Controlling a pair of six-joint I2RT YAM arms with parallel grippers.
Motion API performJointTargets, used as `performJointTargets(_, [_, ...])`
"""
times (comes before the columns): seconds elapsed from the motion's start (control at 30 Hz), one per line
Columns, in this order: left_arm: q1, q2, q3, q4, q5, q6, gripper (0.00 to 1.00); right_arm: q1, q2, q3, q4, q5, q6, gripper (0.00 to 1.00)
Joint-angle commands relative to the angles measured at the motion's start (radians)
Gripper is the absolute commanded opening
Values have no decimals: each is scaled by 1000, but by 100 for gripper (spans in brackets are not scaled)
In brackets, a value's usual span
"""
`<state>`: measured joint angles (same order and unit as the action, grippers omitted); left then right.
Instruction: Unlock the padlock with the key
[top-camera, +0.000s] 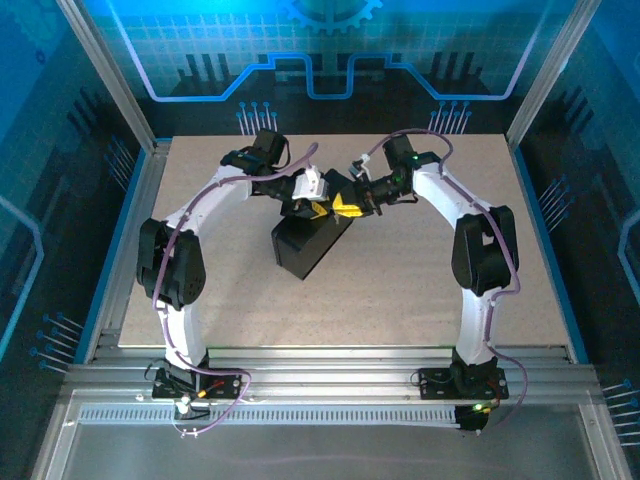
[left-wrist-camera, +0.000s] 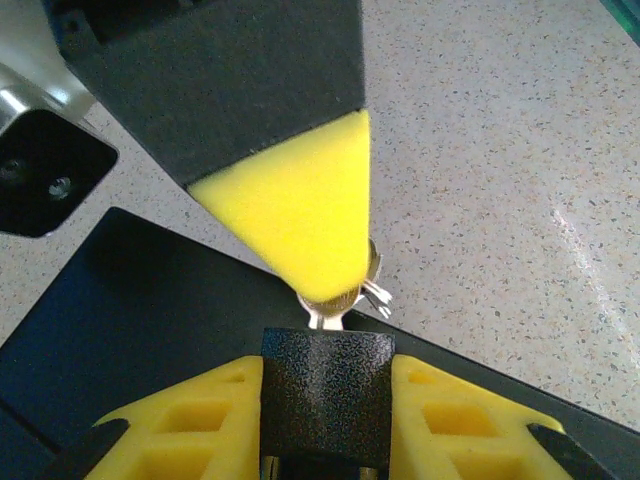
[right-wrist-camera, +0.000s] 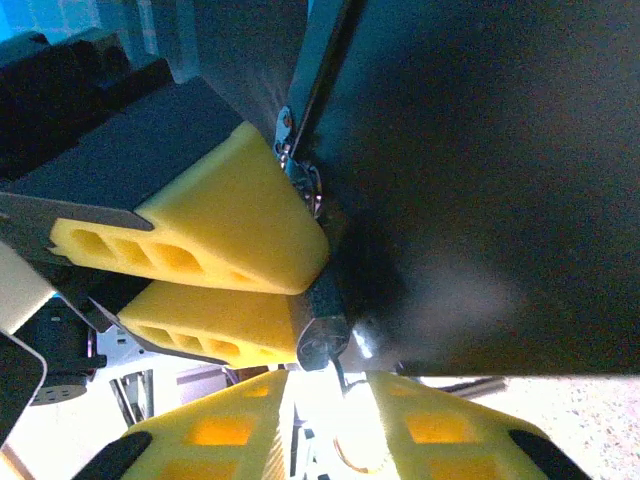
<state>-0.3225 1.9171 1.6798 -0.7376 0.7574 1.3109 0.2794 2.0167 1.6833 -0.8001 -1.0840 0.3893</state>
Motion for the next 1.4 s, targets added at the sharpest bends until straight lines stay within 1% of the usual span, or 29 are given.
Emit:
performJointTargets(0.0, [-4, -3, -40, -52, 8, 8, 4, -63, -85, -49, -14, 15, -62, 29])
performJointTargets(0.13, [-1, -12, -55, -39, 8, -10, 4, -96, -137, -76, -50, 89, -176, 33])
performJointTargets(0.23, [0, -20, -65, -29, 14, -25, 4, -92, -172, -100, -33, 126, -307, 33])
performJointTargets(0.27, [0, -22, -68, -27, 18, -28, 4, -89, -186, -109, -15, 152, -341, 32])
performJointTargets(0.37, [1, -24, -75, -35, 20, -30, 4, -60, -242, -151, 60, 300, -479, 32])
performJointTargets(0.47, [5, -29, -84, -45, 26, -28, 4, -17, -316, -229, 183, 461, -608, 32])
performJointTargets(0.53, [8, -32, -89, -48, 36, -28, 4, 15, -372, -325, 319, 563, -712, 30])
performJointTargets(0.57, [10, -32, -89, -51, 42, -29, 4, 30, -405, -392, 414, 609, -780, 29])
performJointTargets(0.6, [10, -32, -86, -54, 46, -28, 4, 39, -430, -458, 510, 615, -843, 24])
performJointTargets(0.7, [11, -30, -80, -60, 48, -26, 4, 51, -468, -563, 722, 671, -879, 23])
performJointTargets(0.77, [13, -29, -77, -62, 48, -24, 4, 59, -478, -604, 807, 700, -911, 22])
performJointTargets(0.9, [17, -26, -73, -62, 56, -21, 4, 104, -508, -703, 992, 804, -986, 23])
performJointTargets(1.03, [17, -18, -62, -65, 63, -19, 4, 153, -525, -735, 1064, 844, -1007, 24])
performJointTargets(1.1, [17, -16, -56, -72, 63, -15, 4, 186, -531, -754, 1128, 859, -1024, 24])
performJointTargets(1.17, [19, -15, -50, -83, 60, -8, 3, 206, -539, -765, 1147, 869, -1041, 24])
performJointTargets(1.37, [22, -13, -39, -98, 61, -1, 3, 213, -545, -769, 1143, 827, -1047, 24])
